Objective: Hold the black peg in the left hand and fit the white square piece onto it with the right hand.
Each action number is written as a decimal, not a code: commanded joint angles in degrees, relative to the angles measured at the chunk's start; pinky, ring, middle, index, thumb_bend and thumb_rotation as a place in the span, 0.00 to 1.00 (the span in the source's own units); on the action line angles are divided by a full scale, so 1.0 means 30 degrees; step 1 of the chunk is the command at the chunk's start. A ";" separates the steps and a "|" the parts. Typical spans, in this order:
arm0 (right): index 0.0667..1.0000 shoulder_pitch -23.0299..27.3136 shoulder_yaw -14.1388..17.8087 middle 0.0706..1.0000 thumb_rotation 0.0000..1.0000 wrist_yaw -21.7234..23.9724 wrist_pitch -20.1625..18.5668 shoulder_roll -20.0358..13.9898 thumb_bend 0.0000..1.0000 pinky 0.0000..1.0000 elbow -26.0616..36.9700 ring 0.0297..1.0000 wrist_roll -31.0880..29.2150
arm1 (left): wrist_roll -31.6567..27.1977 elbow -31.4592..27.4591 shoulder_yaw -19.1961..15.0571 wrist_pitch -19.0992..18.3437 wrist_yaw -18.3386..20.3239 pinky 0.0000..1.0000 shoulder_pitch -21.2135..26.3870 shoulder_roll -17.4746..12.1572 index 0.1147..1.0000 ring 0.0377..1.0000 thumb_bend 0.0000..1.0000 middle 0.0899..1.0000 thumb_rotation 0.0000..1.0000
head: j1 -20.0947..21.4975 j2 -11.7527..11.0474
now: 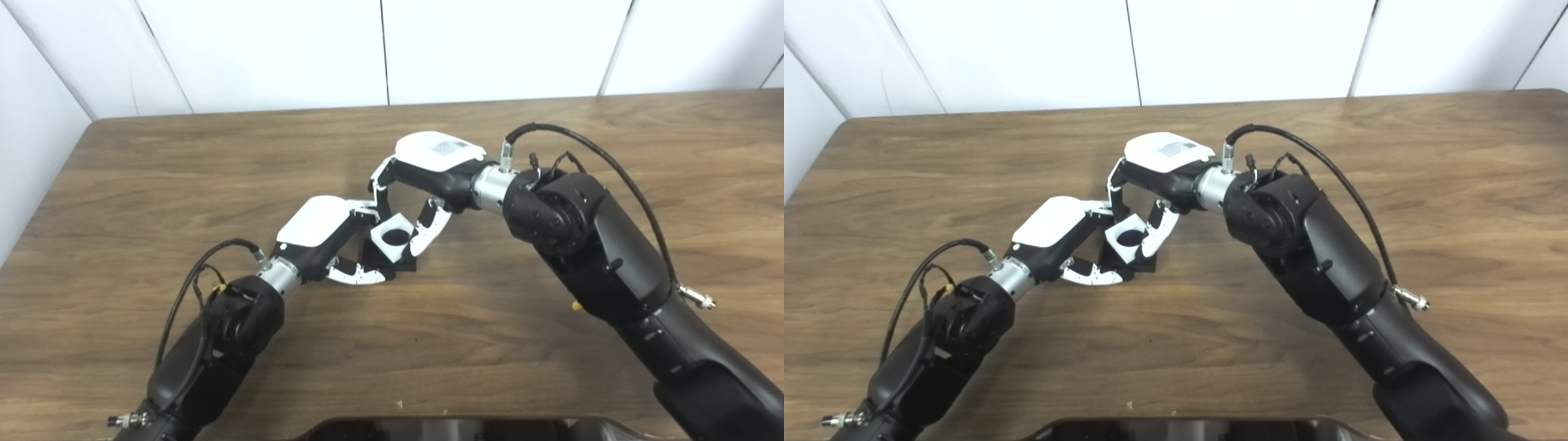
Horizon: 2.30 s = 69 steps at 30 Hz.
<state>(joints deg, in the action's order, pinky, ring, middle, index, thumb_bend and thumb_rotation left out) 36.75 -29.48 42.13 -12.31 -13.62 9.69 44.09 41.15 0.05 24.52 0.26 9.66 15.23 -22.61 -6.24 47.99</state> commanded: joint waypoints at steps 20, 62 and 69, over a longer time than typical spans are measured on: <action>0.44 0.0724 0.0449 0.77 0.14 -0.1287 0.0360 -0.0135 0.52 0.81 -0.1022 0.86 0.0052 | 0.1446 0.0807 0.0420 -0.1484 0.1550 0.85 -0.0841 -0.0764 0.52 0.84 0.80 0.85 0.27 | -0.0057 0.0168; 0.44 0.2028 -0.0286 0.76 0.15 -0.0675 0.0351 0.0630 0.51 0.84 -0.0300 0.87 0.0095 | 0.1503 0.1077 0.0702 -0.1439 0.1390 0.84 -0.0584 -0.0578 0.51 0.83 0.80 0.84 0.26 | -0.0525 0.0292; 0.44 0.1988 -0.0684 0.76 0.15 -0.0667 0.0711 0.0398 0.51 0.81 -0.0383 0.85 0.0219 | 0.1432 0.1030 0.0667 -0.1533 0.1393 0.84 -0.0653 -0.0585 0.51 0.83 0.80 0.84 0.25 | -0.0443 0.0344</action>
<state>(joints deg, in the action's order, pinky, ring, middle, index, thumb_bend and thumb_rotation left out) 39.96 -31.96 40.69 -11.64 -12.32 7.31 44.34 41.45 -0.46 24.99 -0.83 9.84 15.39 -22.68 -7.65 48.96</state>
